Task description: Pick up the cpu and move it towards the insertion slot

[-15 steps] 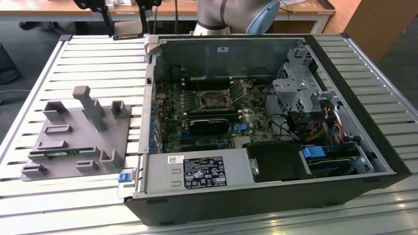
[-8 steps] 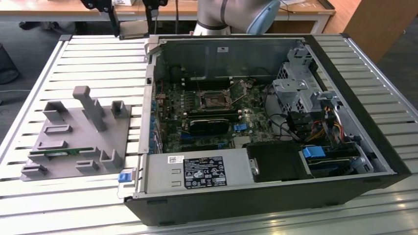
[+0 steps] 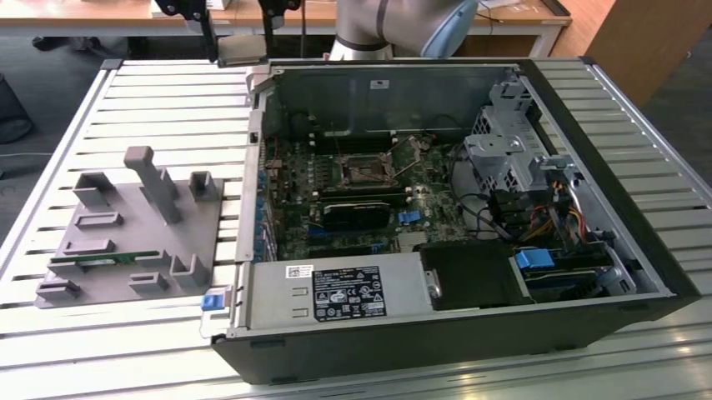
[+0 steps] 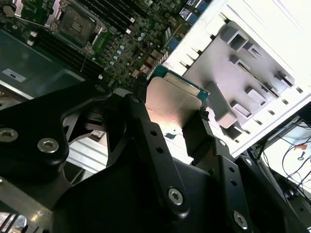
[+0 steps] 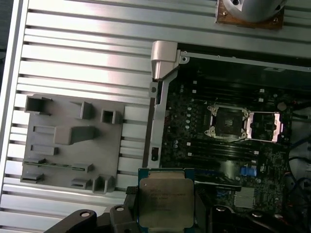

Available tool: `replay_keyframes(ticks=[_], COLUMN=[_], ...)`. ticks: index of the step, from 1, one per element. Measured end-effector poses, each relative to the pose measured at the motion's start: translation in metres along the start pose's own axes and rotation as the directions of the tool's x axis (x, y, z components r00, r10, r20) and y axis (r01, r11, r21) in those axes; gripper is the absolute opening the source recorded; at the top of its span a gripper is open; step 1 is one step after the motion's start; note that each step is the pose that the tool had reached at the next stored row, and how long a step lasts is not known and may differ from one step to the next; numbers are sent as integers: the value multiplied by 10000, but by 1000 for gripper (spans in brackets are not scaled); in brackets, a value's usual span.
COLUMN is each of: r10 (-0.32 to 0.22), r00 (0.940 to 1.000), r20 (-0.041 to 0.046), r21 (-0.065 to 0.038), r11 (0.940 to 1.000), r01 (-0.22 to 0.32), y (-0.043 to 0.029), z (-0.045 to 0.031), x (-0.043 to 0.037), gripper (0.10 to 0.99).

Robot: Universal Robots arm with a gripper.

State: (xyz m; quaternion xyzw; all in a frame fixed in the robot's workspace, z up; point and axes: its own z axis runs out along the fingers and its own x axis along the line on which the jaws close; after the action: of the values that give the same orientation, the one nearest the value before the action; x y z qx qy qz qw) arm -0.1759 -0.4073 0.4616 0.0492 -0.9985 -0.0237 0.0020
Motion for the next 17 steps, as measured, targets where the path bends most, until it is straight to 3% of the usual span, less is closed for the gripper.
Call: replay_keyframes(ticks=[17], r10=[-65], r00=[10000], r20=[-4], r21=[1], r11=[10000], r01=[65], y=[0], z=[0], x=[-307], gripper=[541])
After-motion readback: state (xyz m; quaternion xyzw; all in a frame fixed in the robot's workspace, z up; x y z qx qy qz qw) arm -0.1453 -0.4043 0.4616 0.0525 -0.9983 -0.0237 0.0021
